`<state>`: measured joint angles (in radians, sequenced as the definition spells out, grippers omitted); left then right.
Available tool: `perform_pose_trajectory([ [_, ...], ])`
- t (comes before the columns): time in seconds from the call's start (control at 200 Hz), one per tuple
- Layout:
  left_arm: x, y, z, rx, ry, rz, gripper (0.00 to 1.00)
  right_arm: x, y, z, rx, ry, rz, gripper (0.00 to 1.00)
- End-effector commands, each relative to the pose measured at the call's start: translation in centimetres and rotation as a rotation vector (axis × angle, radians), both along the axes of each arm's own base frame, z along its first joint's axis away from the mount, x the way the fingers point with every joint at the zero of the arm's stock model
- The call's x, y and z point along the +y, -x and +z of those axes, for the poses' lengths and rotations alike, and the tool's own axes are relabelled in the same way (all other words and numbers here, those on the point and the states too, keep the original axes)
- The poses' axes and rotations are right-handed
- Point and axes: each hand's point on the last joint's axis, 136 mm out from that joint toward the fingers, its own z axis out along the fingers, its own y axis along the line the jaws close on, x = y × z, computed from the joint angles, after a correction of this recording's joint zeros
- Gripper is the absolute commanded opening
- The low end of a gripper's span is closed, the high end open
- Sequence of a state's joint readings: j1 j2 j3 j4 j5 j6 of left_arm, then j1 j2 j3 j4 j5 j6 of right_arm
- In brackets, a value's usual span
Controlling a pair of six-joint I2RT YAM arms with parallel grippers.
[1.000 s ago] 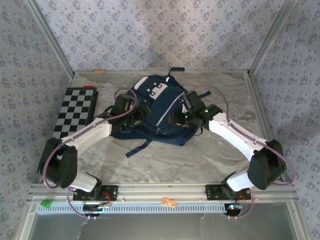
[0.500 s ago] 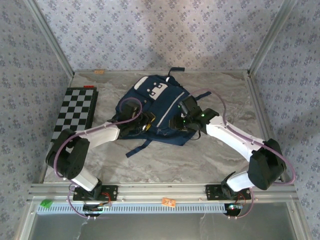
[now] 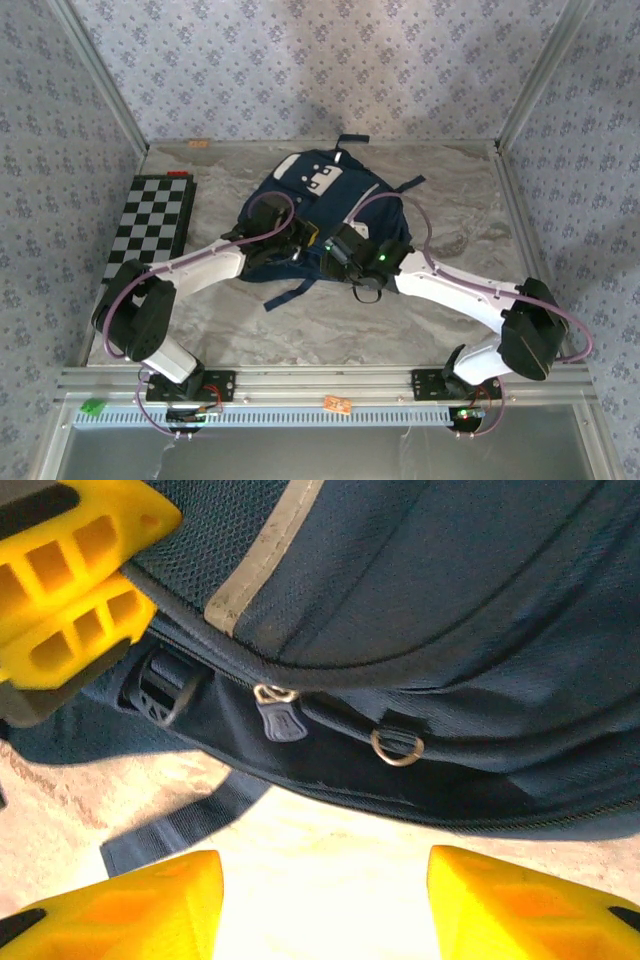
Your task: Pack the student bag
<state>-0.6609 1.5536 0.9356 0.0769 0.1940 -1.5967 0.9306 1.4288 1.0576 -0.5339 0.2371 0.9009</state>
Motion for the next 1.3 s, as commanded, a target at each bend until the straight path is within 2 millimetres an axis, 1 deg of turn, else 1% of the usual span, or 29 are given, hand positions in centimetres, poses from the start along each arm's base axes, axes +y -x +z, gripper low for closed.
perform_pose_trajectory([
  [0.0,-2.4,0.3,5.3,-0.052,0.131,-0.039,0.0,-0.9,-1.2,-0.2,-0.055,0.016,-0.141,0.59],
  [0.055,-2.9,0.6,5.5,-0.042,0.136,-0.055,0.0,-1.2,-1.8,-0.3,-0.072,0.022,-0.161,0.59],
  [0.125,-3.3,0.9,5.5,-0.028,0.147,-0.059,0.0,0.0,-2.6,0.6,-0.137,0.009,-0.128,0.55],
  [0.16,-3.4,1.0,5.4,-0.023,0.145,-0.056,0.0,0.2,-2.8,0.9,-0.155,0.026,-0.134,0.54],
  [0.25,-3.5,1.5,5.3,-0.01,0.149,-0.055,0.0,-1.1,-2.9,0.6,-0.139,0.094,-0.211,0.53],
  [0.345,-3.1,1.8,5.2,-0.006,0.147,-0.042,0.0,-2.5,-3.5,0.4,-0.159,0.137,-0.268,0.48],
  [0.405,-2.8,2.0,5.1,0.001,0.141,-0.04,0.0,-3.2,-3.8,0.1,-0.153,0.147,-0.286,0.47],
  [0.42,-2.8,2.0,5.2,-0.003,0.14,-0.04,0.0,-3.4,-3.9,0.1,-0.151,0.152,-0.287,0.46],
  [0.45,-2.7,2.0,5.2,-0.004,0.136,-0.041,0.0,-3.6,-4.0,0.2,-0.15,0.158,-0.289,0.4],
  [0.47,-2.7,2.1,5.2,-0.001,0.134,-0.041,0.0,-4.3,-3.8,0.1,-0.136,0.187,-0.29,0.37],
  [0.5,-2.6,2.1,5.2,0.0,0.13,-0.04,0.0,-4.9,-3.6,0.3,-0.133,0.204,-0.297,0.35],
  [0.54,-2.5,2.1,5.2,-0.004,0.123,-0.04,0.0,-5.8,-3.1,0.6,-0.13,0.231,-0.303,0.37],
  [0.595,-2.3,2.1,5.1,-0.002,0.113,-0.038,0.0,-6.5,-2.7,0.7,-0.112,0.237,-0.298,0.38],
  [0.675,-2.6,2.1,5.4,-0.009,0.118,-0.047,0.0,-6.6,-2.2,1.2,-0.11,0.247,-0.256,0.38],
  [0.745,-2.6,2.0,5.6,-0.014,0.116,-0.051,0.0,-6.3,-1.7,1.3,-0.076,0.259,-0.205,0.37],
  [0.835,-2.6,2.0,5.3,-0.007,0.115,-0.048,0.0,-5.9,-2.0,1.6,-0.067,0.285,-0.15,0.33],
  [0.875,-2.7,1.9,5.5,-0.012,0.119,-0.05,0.0,-5.7,-1.9,1.3,-0.061,0.299,-0.122,0.31],
  [0.88,-2.7,2.0,5.5,-0.012,0.12,-0.051,0.0,-5.4,-2.1,1.9,-0.069,0.287,-0.121,0.31],
  [0.895,-2.7,2.0,5.4,-0.01,0.119,-0.051,0.0,-5.2,-2.3,2.4,-0.072,0.277,-0.119,0.3],
  [0.959,-2.7,2.0,5.4,-0.012,0.116,-0.051,0.0,-4.3,-2.2,2.8,-0.072,0.261,-0.075,0.3],
  [1.014,-2.5,1.9,5.5,-0.012,0.114,-0.048,0.0,-3.7,-2.3,3.0,-0.076,0.247,-0.043,0.32],
  [1.064,-2.5,1.9,5.5,-0.015,0.117,-0.047,0.0,-2.4,-2.6,3.0,-0.086,0.212,0.011,0.33],
  [1.124,-2.5,1.9,5.6,-0.015,0.119,-0.043,0.0,-1.3,-2.6,2.8,-0.076,0.185,0.036,0.34],
  [1.189,-2.5,1.9,5.6,-0.014,0.119,-0.043,0.0,-1.2,-2.4,2.6,-0.062,0.177,0.0,0.38],
  [1.299,-2.7,1.8,6.0,-0.018,0.137,-0.044,0.0,-0.6,-2.4,1.9,-0.05,0.141,-0.035,0.4],
])
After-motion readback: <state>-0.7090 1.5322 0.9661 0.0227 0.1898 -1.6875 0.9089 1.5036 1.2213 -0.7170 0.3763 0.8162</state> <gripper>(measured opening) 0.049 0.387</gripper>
